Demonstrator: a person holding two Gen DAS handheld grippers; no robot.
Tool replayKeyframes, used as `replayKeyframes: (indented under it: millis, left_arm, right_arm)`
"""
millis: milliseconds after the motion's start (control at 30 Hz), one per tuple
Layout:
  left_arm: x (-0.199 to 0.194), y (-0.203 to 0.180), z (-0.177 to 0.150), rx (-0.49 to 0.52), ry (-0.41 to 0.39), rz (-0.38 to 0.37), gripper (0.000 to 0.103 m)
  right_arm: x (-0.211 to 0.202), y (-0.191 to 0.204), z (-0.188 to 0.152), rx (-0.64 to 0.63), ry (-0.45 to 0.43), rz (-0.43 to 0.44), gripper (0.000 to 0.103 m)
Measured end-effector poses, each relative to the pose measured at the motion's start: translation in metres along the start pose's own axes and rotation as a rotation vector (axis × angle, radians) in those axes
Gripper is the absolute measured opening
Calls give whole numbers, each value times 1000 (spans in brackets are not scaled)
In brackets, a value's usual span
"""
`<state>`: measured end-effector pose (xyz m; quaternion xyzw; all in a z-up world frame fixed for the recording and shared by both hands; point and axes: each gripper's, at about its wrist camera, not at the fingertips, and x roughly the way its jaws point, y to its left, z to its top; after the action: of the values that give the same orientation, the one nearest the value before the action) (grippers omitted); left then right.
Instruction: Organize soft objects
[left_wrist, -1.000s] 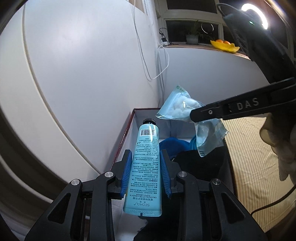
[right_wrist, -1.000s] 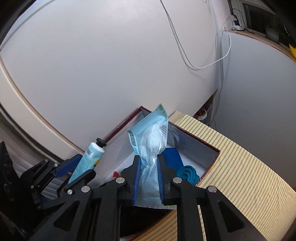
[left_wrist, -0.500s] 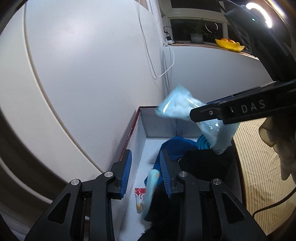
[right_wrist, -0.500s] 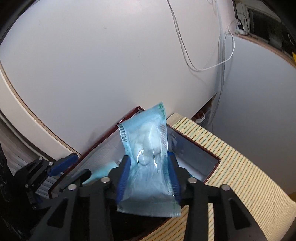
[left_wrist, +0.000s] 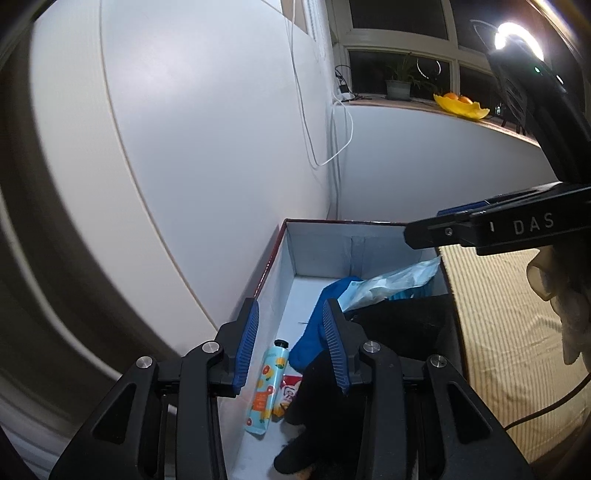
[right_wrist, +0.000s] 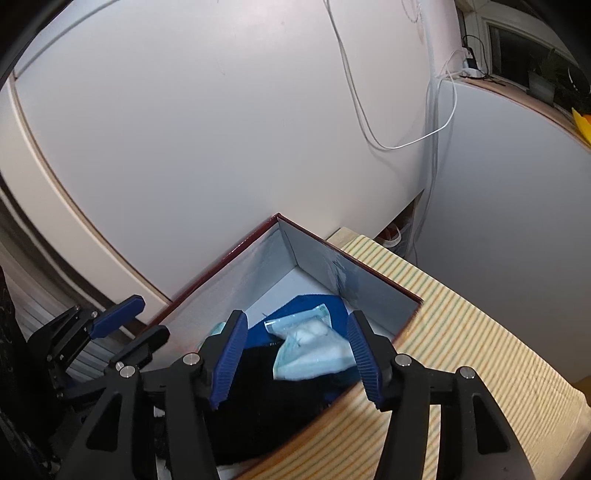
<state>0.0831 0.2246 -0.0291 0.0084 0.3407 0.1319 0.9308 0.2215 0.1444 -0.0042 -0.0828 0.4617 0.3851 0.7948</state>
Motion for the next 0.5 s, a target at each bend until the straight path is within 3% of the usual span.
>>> replayKeyframes:
  millis: [200, 333, 500]
  left_arm:
    - [-20, -6, -8, -8, -15, -17, 35]
    - [-35, -10, -13, -17, -31, -27, 44]
    - [-58, -13, -23, -27, -48, -37, 44]
  right_arm:
    - [-25, 1, -17, -11, -14, -20, 59]
    - [-42, 6, -29, -16, -27, -24, 63]
    - [-60, 15, -45, -59, -39, -68, 67]
